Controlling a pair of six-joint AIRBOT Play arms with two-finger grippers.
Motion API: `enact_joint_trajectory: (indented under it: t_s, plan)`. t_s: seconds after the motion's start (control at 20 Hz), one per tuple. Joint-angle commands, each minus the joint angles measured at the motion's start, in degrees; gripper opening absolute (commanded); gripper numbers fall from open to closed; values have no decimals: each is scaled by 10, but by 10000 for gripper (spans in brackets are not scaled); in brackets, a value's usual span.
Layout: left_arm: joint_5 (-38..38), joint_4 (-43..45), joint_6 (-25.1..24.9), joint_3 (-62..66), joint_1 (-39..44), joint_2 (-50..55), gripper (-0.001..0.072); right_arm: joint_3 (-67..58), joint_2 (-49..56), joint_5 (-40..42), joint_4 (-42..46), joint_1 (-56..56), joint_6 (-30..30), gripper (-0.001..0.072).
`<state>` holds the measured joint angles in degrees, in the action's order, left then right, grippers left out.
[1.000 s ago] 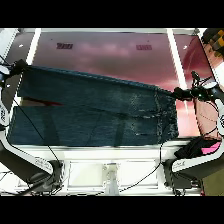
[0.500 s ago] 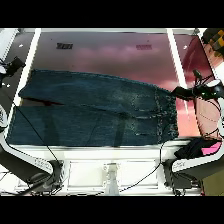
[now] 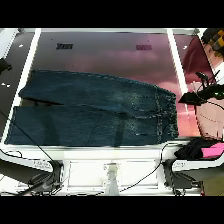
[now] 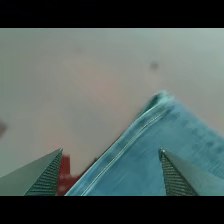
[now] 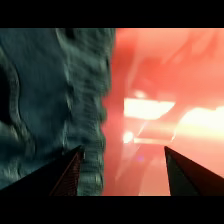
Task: Fold the clothes and pants, and hang the long-sleeved shirts on hangers.
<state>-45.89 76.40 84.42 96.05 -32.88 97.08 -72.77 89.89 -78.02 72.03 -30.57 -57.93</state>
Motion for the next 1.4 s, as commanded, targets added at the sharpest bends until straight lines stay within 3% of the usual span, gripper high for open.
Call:
enact_joint_trajectory:
  t_s: [0.0, 0.2, 0.5, 0.55, 0.75, 0.8, 0.95, 1.35]
  plan:
    - [-101, 5, -7, 0, -38, -18, 702, 31, -4, -54, -49, -36, 15, 540]
    - [-161, 5, -65, 0, -51, -17, 702, 111, -4, 3, -102, -48, 35, 540]
    - [-161, 5, -65, 0, -51, -10, 702, 169, 8, 65, -174, -47, 49, 535]
    - [-162, 5, -65, 0, -51, -7, 702, 175, 10, 71, -185, -47, 49, 480]
    - [-183, 5, -65, -1, -51, 13, 702, 184, 12, 88, -199, -19, 52, 434]
    - [-188, 4, -65, -1, -51, 18, 702, 184, 12, 90, -202, -11, 60, 381]
    - [-196, 5, -68, -2, -51, 32, 702, 184, 12, 107, -207, 6, 66, 53]
    - [-164, -11, -106, -2, -54, 107, 709, 184, 10, 121, -212, 10, 47, 39]
